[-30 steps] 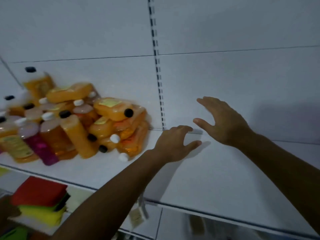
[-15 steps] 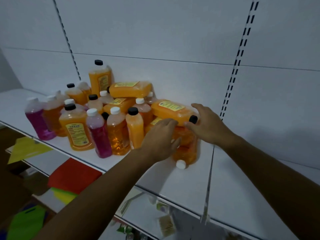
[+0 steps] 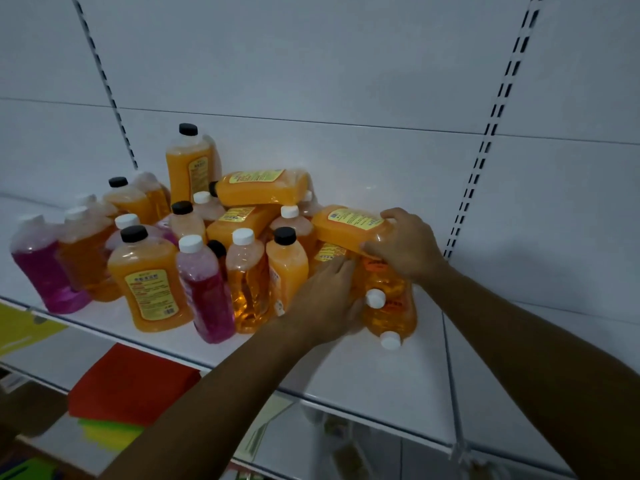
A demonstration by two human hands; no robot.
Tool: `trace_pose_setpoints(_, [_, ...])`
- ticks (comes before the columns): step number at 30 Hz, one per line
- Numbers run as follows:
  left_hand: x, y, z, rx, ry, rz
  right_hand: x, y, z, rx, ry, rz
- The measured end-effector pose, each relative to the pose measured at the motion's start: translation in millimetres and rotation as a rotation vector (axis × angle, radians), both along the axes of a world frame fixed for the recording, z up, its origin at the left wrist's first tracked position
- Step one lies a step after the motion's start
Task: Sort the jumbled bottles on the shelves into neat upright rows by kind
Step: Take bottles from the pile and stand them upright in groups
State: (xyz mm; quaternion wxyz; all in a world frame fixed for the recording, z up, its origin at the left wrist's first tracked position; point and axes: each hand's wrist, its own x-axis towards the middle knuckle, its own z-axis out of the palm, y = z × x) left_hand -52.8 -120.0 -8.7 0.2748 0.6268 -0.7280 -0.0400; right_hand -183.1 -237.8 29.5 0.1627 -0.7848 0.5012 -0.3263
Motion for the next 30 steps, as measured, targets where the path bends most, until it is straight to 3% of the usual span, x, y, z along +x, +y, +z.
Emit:
trace_pose_setpoints(9, [2, -7, 2, -0.044, 0.078, -0.028, -15, 17, 25, -0.137, -0.21, -0.072])
trace_pose_setpoints(15, [-32, -19, 31, -0.226, 0.062, 0.066, -71, 25, 51, -0.092, -0.326, -0.184])
trace_pose_setpoints(18, [-70, -34, 42, -0.287, 0.057, 0.003, -114, 30, 54, -0.085, -0.326, -0.241])
trace_pose_setpoints(24, [-167, -68, 28, -0.166, -0.122, -0.074, -194, 38, 52, -0.043, -0.256, -0.335])
trace_pose_setpoints(30, [-221, -98, 8, -0.06, 0.045, -0.154, -251, 26, 41, 0.062, -0.198, -0.318])
